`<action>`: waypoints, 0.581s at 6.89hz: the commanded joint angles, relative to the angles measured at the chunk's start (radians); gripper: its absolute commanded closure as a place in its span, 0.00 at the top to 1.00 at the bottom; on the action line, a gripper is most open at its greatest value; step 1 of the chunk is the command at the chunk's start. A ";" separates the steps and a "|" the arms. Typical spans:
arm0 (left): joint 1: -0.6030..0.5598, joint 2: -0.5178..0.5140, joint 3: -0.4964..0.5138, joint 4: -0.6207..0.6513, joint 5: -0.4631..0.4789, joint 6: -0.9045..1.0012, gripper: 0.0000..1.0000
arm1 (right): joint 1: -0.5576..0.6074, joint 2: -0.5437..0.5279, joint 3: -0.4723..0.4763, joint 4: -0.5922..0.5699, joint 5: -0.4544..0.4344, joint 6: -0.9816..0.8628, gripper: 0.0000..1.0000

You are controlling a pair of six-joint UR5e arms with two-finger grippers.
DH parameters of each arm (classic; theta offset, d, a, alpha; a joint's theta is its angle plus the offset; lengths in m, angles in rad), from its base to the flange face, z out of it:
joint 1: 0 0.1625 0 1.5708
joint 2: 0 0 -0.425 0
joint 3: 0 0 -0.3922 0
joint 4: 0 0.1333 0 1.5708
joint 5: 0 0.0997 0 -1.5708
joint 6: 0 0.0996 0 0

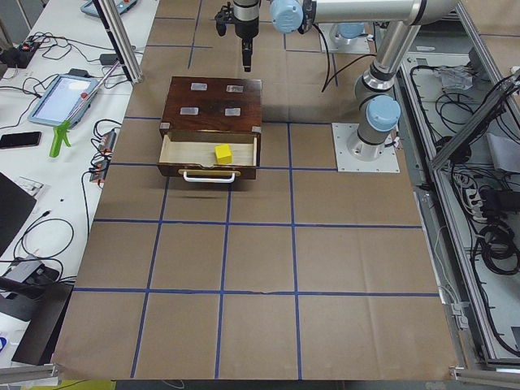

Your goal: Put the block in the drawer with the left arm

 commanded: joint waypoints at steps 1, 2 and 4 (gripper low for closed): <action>-0.001 0.009 -0.010 -0.001 -0.001 0.005 0.97 | 0.000 0.001 -0.001 0.000 0.000 0.002 1.00; -0.004 0.010 -0.009 -0.002 0.000 0.005 0.97 | 0.000 -0.001 -0.001 0.000 0.000 0.000 1.00; -0.024 0.007 -0.010 0.002 0.051 0.001 0.97 | 0.000 0.001 0.000 0.000 0.000 0.002 1.00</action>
